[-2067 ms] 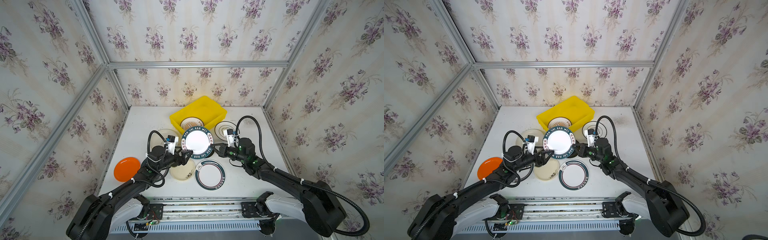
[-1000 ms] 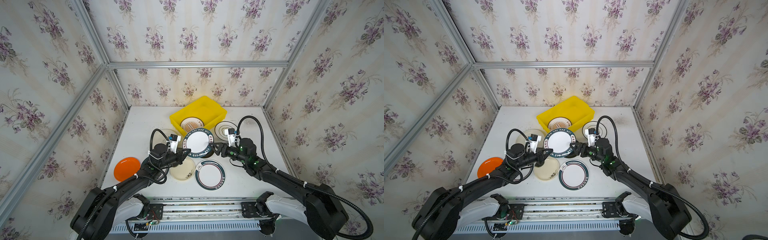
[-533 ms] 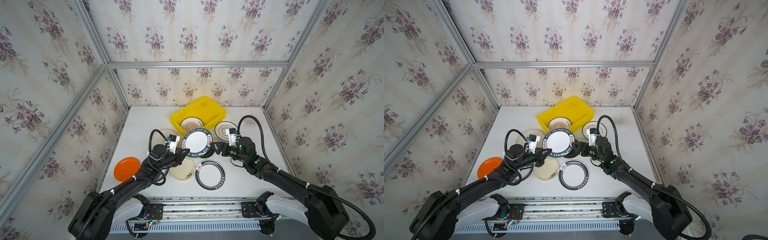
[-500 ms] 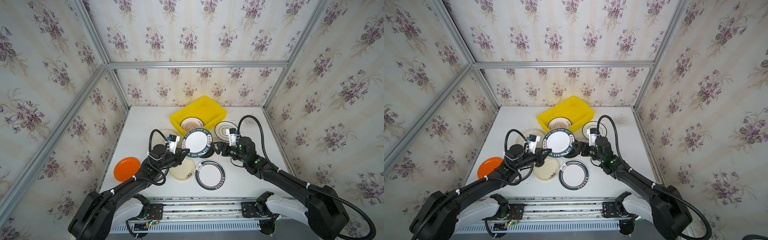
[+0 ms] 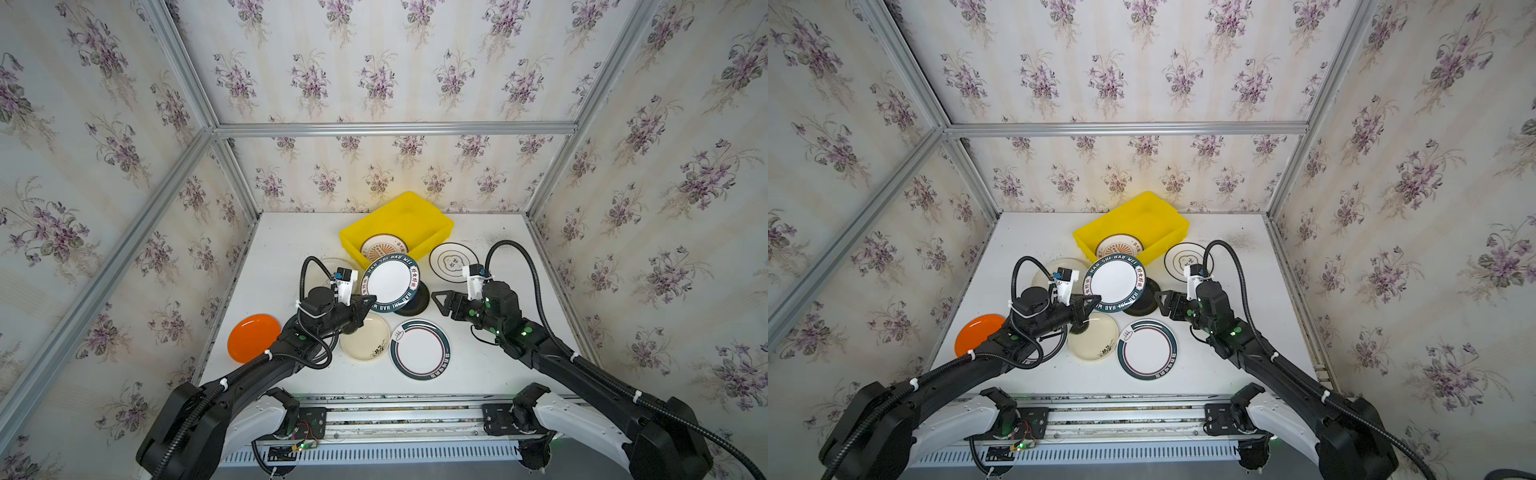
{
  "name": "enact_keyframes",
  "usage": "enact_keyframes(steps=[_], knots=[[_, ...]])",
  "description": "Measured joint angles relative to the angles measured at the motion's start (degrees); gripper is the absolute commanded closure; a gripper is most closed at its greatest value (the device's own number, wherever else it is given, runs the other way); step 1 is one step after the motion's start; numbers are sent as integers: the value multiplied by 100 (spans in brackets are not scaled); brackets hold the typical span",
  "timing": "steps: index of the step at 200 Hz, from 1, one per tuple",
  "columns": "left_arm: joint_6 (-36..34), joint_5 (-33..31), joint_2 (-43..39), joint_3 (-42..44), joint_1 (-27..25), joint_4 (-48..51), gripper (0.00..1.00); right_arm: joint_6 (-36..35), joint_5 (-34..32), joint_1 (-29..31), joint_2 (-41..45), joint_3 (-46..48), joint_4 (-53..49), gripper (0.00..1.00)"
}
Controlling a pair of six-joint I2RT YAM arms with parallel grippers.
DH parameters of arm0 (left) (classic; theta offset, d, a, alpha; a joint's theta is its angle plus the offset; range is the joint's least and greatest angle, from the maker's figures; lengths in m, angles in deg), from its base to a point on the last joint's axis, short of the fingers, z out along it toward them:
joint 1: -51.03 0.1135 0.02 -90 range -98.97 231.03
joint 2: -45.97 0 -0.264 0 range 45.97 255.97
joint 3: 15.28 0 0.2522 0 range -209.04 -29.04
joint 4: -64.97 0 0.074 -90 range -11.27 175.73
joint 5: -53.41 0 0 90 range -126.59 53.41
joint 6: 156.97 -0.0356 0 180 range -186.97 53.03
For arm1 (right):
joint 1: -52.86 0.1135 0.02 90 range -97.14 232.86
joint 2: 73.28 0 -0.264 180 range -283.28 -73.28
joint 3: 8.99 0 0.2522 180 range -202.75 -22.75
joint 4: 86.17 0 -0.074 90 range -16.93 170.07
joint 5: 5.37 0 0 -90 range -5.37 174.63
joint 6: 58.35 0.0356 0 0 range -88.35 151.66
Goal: Place the plates into the plastic bin on the countertop
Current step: 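Grasp the plate rim with the left gripper and open the right gripper, then lower the plate into the bin with the left gripper while the right arm draws back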
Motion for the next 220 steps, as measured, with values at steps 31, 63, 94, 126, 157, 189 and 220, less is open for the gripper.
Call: enact_keyframes(steps=[31,63,94,126,157,189,220], knots=[[85,-378,28,-151,0,337,100,-179,-251,0,221,0,-356,27],[168,-828,90,-715,2,837,99,-284,-455,0,437,37,-568,27],[199,-1211,407,-1460,52,1320,98,-326,-730,0,750,153,-745,27],[210,-1261,1152,-2411,280,1652,98,-422,-968,2,931,186,-968,27],[339,-1233,1869,-3217,551,1974,98,-673,-1309,2,986,98,-1388,26],[269,-1156,2826,-4500,612,2391,98,-896,-1373,2,852,37,-1550,26],[7,-1335,3600,-5504,627,3021,98,-1126,-1792,2,708,-315,-1954,26]])
